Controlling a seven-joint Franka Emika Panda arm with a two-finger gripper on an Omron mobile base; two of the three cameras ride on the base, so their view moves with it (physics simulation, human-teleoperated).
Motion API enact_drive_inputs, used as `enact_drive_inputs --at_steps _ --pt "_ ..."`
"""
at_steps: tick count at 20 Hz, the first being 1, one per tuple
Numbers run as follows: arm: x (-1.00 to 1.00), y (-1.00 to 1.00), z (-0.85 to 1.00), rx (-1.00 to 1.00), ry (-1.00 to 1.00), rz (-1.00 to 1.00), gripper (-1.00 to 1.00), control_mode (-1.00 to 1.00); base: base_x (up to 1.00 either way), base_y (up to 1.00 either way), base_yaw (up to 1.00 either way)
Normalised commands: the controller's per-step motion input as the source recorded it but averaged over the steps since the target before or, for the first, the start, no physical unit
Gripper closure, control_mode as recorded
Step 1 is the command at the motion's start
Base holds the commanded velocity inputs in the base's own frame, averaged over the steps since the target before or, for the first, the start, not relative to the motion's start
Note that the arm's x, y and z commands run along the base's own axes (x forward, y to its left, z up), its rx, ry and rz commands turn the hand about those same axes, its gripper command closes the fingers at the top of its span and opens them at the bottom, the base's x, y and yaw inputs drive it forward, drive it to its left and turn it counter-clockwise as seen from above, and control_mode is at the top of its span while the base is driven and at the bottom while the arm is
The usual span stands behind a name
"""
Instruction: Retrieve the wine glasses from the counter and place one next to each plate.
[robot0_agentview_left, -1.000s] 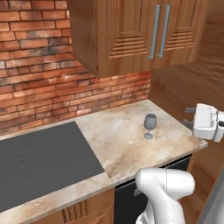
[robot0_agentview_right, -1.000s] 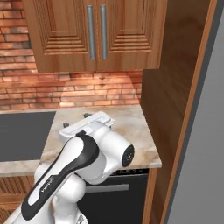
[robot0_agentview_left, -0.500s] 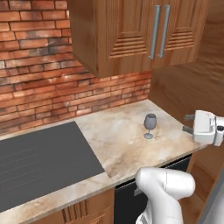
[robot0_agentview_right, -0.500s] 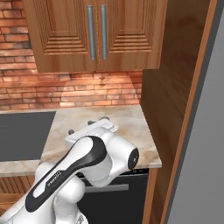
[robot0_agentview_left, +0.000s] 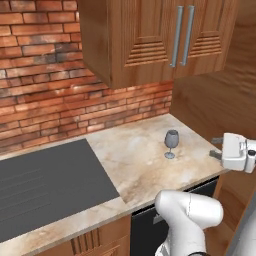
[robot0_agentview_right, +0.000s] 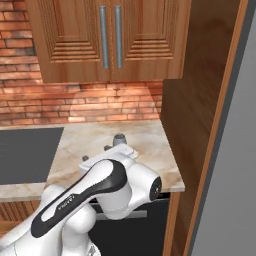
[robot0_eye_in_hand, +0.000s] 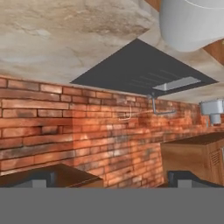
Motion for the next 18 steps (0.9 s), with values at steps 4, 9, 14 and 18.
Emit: enact_drive_inputs --at_steps 4,9,14,18 --pt "0.11 0.0 -0.19 0.0 0.02 0.0 -1.0 -1.0 0.0 0.0 0.0" --pt "0.23 0.0 -0.16 0.0 0.0 0.0 -1.0 -1.0 0.0 0.0 0.0" --pt "0.3 0.0 -0.13 0.0 0.0 0.0 -1.0 -1.0 0.0 0.0 0.0" --pt "0.27 -0.08 -0.14 0.0 0.0 0.0 -1.0 -1.0 0.0 0.0 0.0"
